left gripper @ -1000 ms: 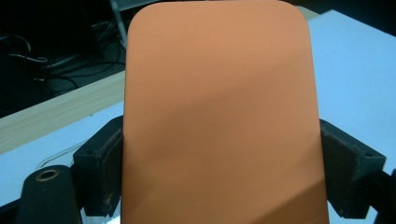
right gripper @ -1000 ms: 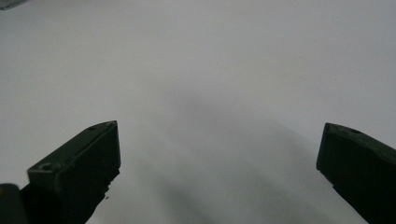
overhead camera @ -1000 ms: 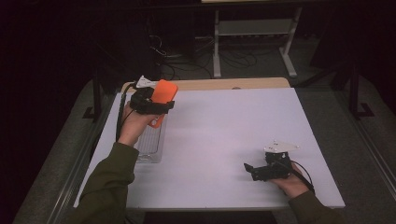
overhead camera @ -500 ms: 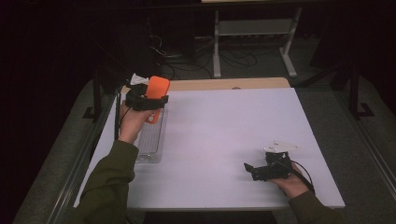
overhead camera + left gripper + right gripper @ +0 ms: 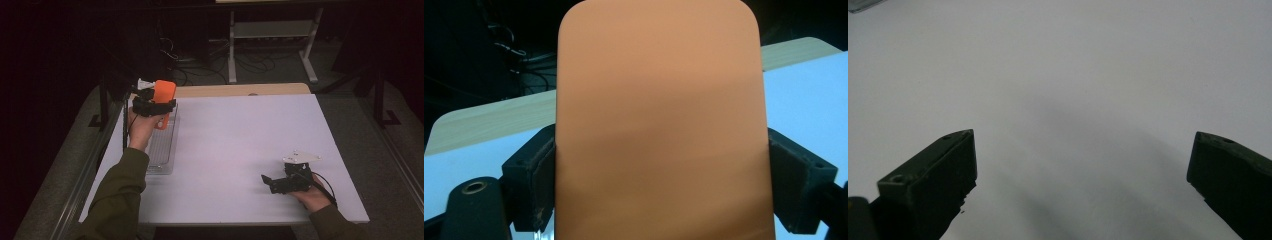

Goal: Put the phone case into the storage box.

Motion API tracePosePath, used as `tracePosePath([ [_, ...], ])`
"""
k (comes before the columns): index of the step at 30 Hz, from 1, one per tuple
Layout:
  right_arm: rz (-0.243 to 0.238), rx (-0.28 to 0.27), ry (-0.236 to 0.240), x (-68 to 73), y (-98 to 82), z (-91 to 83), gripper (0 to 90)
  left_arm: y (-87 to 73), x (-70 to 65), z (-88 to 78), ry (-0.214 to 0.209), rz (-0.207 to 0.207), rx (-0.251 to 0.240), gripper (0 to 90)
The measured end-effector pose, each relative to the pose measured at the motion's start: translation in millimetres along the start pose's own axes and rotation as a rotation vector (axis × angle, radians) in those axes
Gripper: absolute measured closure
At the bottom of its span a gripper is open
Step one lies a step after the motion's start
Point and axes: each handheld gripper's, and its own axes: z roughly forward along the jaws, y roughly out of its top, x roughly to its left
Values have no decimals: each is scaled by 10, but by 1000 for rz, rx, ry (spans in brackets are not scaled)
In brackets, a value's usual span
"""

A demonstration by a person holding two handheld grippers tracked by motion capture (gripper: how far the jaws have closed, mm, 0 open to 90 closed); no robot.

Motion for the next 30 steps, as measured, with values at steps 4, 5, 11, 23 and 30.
tracePosePath([
  [4,-2,-1,1,-3,-1,0,0,-16,25,61,20,-11,-5,151],
  [5,-2,-1,1,-3,-1,-1,0,-19,27,72,24,-15,-7,151],
  [11,-2,0,1,-1,0,-2,0,-40,78,143,42,-34,-7,151],
  [23,-4,0,2,-2,0,-2,0,-44,173,292,87,-39,14,151],
  [30,-3,-1,3,-3,0,-4,0,3,197,380,97,-43,23,151],
])
